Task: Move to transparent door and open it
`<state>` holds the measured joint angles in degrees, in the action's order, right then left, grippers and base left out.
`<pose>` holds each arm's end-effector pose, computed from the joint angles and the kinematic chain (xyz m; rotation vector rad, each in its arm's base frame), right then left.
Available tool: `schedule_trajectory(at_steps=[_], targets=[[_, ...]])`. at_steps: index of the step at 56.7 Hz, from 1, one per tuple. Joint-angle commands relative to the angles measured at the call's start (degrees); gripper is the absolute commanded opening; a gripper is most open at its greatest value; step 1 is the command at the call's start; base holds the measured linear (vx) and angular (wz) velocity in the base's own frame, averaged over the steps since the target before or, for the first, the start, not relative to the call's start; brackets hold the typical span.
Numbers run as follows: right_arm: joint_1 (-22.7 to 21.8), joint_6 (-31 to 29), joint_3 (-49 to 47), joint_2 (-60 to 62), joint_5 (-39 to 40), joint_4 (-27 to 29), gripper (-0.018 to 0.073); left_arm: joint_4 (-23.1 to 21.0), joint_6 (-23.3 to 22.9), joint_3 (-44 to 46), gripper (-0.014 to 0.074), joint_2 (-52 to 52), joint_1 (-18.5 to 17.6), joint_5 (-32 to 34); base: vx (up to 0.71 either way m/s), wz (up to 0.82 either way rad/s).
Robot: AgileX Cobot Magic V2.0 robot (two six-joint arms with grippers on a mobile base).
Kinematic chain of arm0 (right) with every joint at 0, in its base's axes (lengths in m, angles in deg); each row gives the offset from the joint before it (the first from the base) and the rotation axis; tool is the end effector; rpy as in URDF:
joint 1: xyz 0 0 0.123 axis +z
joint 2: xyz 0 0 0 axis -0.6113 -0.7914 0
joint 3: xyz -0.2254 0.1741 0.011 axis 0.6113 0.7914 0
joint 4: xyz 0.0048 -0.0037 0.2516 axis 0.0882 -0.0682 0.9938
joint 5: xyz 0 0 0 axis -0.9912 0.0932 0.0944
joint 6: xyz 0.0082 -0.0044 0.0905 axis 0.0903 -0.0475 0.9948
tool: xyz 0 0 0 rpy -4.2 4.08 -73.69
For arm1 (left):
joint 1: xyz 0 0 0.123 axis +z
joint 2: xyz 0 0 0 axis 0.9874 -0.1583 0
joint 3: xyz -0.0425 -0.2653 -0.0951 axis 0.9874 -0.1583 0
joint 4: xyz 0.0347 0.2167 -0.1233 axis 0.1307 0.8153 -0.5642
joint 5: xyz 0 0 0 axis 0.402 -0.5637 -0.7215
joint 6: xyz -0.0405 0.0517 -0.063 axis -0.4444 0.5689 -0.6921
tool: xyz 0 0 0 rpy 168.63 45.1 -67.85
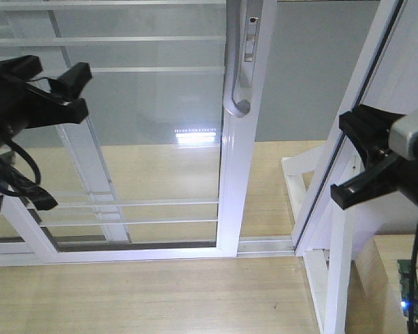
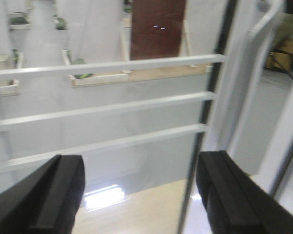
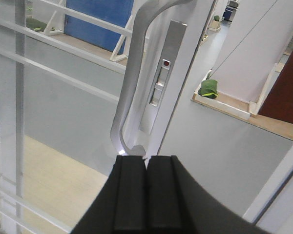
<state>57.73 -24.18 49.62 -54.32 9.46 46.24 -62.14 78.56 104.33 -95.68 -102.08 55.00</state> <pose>0.1633 0.0632 0.2786 -0.5318 1.6618 0.1140 0.2404 -0.0926 0.2982 0.2634 1.6988 -0.3108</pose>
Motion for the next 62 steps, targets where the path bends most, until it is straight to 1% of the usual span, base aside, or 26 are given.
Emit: schedule_trajectory(at_steps=[1,5,11,16,23,28,40,47,56,62], targets=[[-0.27,-0.48,-0.59,3.94,0.46,0.34,-0.0006,0.0,-0.39,2.07,0.0575,-1.7,-4.11,8.76,0.0,0.0],[-0.27,-0.55,-0.59,5.84,-2.99,0.07,-0.0006,-0.06,-0.39,2.72,0.0575,-4.94,-7.13,11.4,0.0,0.0],[-0.27,-0.55,-0.59,6.97,-5.44,0.07,-0.0006,-0.2,-0.44,4.91,0.0575,-9.37,-10.88,13.99,0.0,0.0],[-0.27,-0.55,-0.59,6.97,-6.38,0.07,-0.0006,-0.2,-0.44,7.86,0.0575,-12.82,-13.01,15.0,0.0,0.0],[-0.27,-0.55,-0.59,6.97,-6.49,-0.62,-0.0006,-0.2,-0.44,14.01,0.0575,-18.84,-14.83,15.0,0.0,0.0],[-0.27,-0.55,-0.59,6.97,-6.55,-1.79,-0.0006,-0.2,-0.44,19.01,0.0575,-22.96,-15.25,14.82,0.0,0.0],[-0.27,-1.11,-0.59,6.97,-6.59,-1.8,-0.0006,-0.63,-0.44,29.14,0.0575,-30.93,-15.47,14.4,0.0,0.0],[-0.27,-3.2,-0.59,6.97,-6.61,-1.8,-0.0006,-0.66,-0.44,33.65,0.0575,-34.61,-15.47,14.18,0.0,0.0],[-0.27,-3.2,-0.59,6.97,-7.03,-1.8,-0.0006,-0.66,-0.39,38.14,0.0575,-38.66,-15.42,13.33,0.0,0.0],[-0.27,-3.2,-0.59,6.97,-7.03,-1.8,-0.0006,-1.37,0.89,40.56,0.0575,-40.62,-15.23,11.46,0.0,0.0]])
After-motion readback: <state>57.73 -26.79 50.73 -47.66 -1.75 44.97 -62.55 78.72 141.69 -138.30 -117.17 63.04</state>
